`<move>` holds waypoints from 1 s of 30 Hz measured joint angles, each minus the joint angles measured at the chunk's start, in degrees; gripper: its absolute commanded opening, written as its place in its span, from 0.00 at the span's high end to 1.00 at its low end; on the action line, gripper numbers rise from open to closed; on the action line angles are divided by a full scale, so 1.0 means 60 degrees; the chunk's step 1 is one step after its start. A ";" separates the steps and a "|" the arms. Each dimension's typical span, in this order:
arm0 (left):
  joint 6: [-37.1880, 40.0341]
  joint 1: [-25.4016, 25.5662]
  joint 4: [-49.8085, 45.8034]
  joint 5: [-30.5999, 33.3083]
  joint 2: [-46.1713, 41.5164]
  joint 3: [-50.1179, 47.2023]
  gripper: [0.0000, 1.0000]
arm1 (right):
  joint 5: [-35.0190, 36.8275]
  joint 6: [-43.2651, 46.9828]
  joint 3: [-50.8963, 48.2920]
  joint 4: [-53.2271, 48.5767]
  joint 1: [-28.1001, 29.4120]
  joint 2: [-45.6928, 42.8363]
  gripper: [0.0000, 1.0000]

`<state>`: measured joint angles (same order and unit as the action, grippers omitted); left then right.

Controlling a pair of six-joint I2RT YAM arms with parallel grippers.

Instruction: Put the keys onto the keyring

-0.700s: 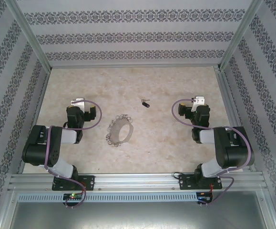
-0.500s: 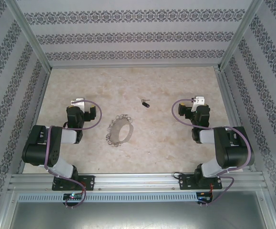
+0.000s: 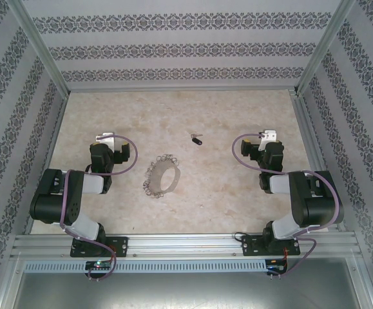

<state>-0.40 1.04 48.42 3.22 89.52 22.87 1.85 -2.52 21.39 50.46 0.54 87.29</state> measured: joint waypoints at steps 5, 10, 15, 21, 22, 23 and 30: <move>0.0000 0.0000 0.0000 0.0000 0.0000 0.0000 0.00 | -0.0004 -0.0004 0.0000 0.0000 0.0000 0.0000 0.02; -0.0004 0.0000 0.0000 -0.0004 0.0000 0.0000 0.00 | -0.0120 -0.0011 0.0000 0.0000 -0.0040 0.0000 0.02; -0.0007 0.0000 -0.0106 0.0018 -0.0022 0.0007 0.00 | -0.0328 -0.0015 0.0000 -0.0076 -0.0135 -0.0080 0.02; -0.0135 -0.0004 -0.1690 0.0222 -0.0758 0.0597 0.00 | -0.0248 -0.0087 -0.0007 -0.0441 -0.0135 -0.1111 0.02; -0.0189 -0.0004 -0.2091 0.0251 -0.0947 0.0834 0.00 | -0.0182 -0.0124 0.0004 -0.0601 -0.0135 -0.1315 0.02; -0.0248 -0.0004 -0.2448 0.0284 -0.1118 0.1053 0.00 | -0.0127 -0.0168 0.0029 -0.0794 -0.0135 -0.1472 0.02; -0.1555 -0.0004 -0.5770 0.0208 -0.1843 0.3169 0.00 | 0.0656 -0.1239 0.1089 -0.3428 -0.0248 -0.2506 0.02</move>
<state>-9.74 1.02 13.80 4.47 78.46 41.89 5.78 -9.96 27.92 29.89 -0.95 72.25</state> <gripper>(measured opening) 0.999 0.982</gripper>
